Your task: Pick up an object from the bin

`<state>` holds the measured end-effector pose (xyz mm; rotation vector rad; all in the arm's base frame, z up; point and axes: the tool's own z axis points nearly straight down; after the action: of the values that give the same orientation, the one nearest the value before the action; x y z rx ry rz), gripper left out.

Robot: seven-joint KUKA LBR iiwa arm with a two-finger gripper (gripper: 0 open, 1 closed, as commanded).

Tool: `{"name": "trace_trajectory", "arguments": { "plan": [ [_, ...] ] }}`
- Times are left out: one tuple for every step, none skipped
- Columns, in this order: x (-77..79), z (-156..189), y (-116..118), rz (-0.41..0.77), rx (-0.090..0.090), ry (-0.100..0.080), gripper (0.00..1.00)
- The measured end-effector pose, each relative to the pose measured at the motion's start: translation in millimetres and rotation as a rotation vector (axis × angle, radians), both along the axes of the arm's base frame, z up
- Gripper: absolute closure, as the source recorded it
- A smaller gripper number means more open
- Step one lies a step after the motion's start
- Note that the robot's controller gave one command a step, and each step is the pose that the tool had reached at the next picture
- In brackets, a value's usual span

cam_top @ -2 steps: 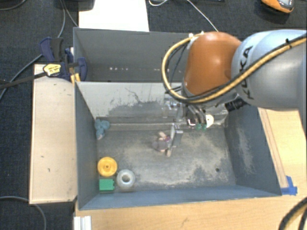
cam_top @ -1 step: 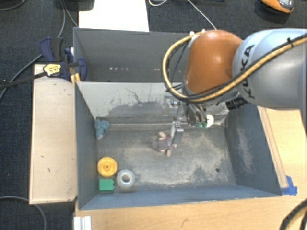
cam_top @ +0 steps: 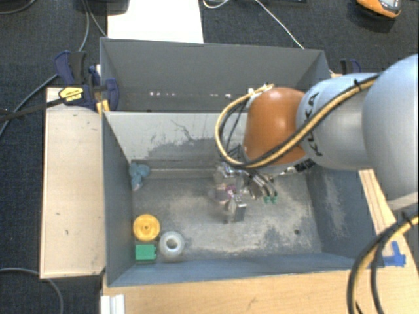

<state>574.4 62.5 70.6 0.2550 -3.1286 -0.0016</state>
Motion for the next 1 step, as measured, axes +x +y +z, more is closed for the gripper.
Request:
{"name": "trace_trajectory", "arguments": {
  "plan": [
    [-2.3,60.9,-1.6,0.066,0.001,-0.010,0.00]
  ]
}}
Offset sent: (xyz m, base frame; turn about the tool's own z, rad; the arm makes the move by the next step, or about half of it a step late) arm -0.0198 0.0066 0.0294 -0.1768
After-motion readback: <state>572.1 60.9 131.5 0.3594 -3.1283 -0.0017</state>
